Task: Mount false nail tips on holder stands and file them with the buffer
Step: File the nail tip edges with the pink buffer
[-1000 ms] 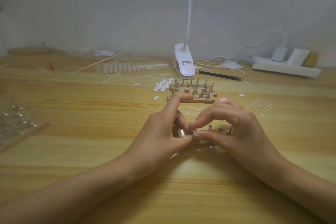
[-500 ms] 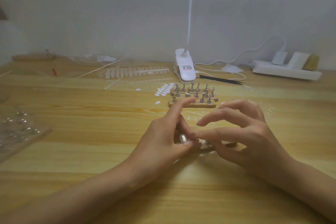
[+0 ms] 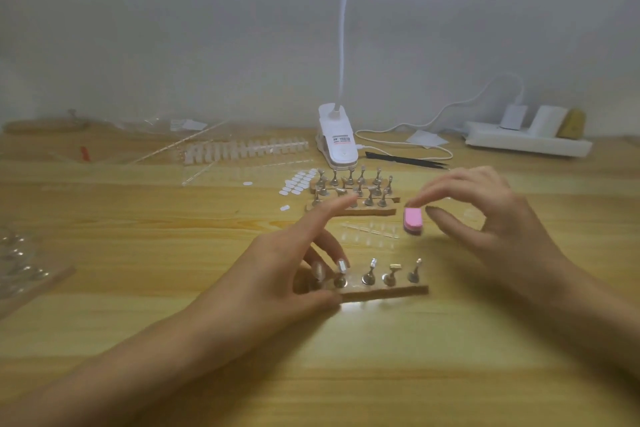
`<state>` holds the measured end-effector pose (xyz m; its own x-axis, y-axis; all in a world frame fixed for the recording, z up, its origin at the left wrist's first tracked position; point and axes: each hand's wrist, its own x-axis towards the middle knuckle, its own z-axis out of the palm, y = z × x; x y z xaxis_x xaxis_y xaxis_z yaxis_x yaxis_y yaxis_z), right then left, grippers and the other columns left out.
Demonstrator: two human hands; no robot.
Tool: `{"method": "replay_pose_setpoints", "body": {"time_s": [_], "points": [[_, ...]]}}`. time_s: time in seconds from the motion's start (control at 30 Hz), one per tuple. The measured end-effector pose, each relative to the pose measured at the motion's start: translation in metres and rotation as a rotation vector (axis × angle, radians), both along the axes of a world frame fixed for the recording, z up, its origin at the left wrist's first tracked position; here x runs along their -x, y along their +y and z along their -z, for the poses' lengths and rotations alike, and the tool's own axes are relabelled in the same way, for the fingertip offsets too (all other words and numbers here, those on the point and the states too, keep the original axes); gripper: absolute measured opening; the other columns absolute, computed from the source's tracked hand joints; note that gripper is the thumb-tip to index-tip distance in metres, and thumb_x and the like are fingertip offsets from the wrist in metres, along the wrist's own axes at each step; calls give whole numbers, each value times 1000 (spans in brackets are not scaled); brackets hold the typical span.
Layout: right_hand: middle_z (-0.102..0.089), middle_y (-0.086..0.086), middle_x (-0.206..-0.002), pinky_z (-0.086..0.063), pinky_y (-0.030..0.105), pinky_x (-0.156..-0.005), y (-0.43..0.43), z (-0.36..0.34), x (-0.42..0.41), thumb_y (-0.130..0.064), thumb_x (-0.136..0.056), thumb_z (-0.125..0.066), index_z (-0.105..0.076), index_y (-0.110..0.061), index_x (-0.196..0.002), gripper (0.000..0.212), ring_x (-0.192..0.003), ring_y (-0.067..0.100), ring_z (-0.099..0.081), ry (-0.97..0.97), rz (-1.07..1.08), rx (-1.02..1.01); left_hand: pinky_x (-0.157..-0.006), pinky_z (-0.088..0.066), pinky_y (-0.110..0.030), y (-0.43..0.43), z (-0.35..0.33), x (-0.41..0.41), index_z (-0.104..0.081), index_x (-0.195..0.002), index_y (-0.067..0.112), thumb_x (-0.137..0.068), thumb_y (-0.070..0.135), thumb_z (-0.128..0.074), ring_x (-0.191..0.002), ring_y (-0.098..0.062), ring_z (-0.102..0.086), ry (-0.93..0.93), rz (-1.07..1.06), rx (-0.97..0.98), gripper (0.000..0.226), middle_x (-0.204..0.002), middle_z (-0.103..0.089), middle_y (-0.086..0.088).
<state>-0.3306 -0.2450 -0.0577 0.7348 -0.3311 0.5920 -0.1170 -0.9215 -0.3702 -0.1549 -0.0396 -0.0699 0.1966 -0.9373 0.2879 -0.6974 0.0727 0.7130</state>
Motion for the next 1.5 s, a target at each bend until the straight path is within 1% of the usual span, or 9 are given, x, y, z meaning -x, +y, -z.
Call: {"method": "replay_pose_setpoints", "body": {"time_s": [0.07, 0.17, 0.23, 0.33, 0.43, 0.73, 1.0, 1.17, 1.5], "points": [[-67, -16, -102, -39, 47, -96, -3, 7, -1, -28, -85, -74, -75, -31, -96, 11, -104, 20, -55, 98, 21, 19, -64, -43, -6, 1, -3, -7, -24, -138, 66, -73, 14, -84, -86, -4, -61, -4, 18, -61, 103, -104, -63, 21], [-60, -17, -108, -34, 41, -90, -1, 12, -3, -59, -81, -56, -74, -39, -108, 38, -102, 11, -43, 258, 16, 81, -74, -49, -12, 2, -14, -20, -25, -139, 64, -73, 41, -83, -99, -2, -61, 89, 122, -187, 91, -116, -60, 24], [-58, -17, -110, -30, 37, -86, -1, 13, -3, -64, -82, -48, -72, -44, -114, 45, -99, 10, -39, 310, -7, 130, -78, -52, -19, 0, -24, -32, -42, -135, 53, -82, 57, -61, -105, -3, -62, 146, 101, -177, 57, -118, -63, 23], [-60, -15, -109, -35, 40, -84, 1, 14, -4, -56, -87, -49, -71, -43, -117, 40, -94, 14, -43, 332, -51, 177, -72, -50, -20, -8, -34, -46, -70, -107, 43, -98, 42, -49, -104, -1, -63, 115, 3, -103, 22, -111, -69, 22], [-61, -16, -105, -33, 35, -83, 3, 13, -5, -46, -90, -55, -71, -42, -119, 33, -92, 14, -45, 332, -100, 149, -75, -45, -15, -29, -27, -39, -76, -100, 33, -93, 22, -63, -96, 1, -63, -50, -12, -130, 17, -105, -69, 16], [-54, -23, -94, -33, 34, -88, 6, 10, -18, -70, -70, -51, -73, -37, -108, 55, -94, -1, -42, 290, -45, -44, -64, -36, -11, -55, -6, -25, -74, -103, 28, -74, 33, -82, -67, 3, -47, -137, -56, -108, 30, -82, -55, 14], [-71, -17, -83, -39, 8, -74, 20, 6, -20, -13, -77, -83, -74, -26, -96, 25, -82, -5, -56, 189, -118, -258, -69, -51, -16, -52, -4, -32, -68, -98, 28, -71, 15, -86, -65, 1, -54, 98, 19, -84, 35, -96, -66, 10], [-74, -6, -76, -42, 13, -64, 23, 2, -24, -10, -81, -80, -72, -23, -91, 18, -64, 2, -66, 128, -165, -473, -66, -48, -18, -49, -4, -31, -66, -93, 24, -74, 10, -84, -68, 2, -52, 98, 60, -28, 30, -88, -67, 16], [-72, 4, -77, -55, 24, -56, 23, -6, -38, 0, -86, -74, -69, -15, -97, 20, -73, 20, -76, 60, -237, -647, -66, -39, -7, -51, -16, -27, -68, -85, 15, -84, 18, -75, -74, 4, -56, 203, 5, 153, 8, -81, -66, 14]]}}
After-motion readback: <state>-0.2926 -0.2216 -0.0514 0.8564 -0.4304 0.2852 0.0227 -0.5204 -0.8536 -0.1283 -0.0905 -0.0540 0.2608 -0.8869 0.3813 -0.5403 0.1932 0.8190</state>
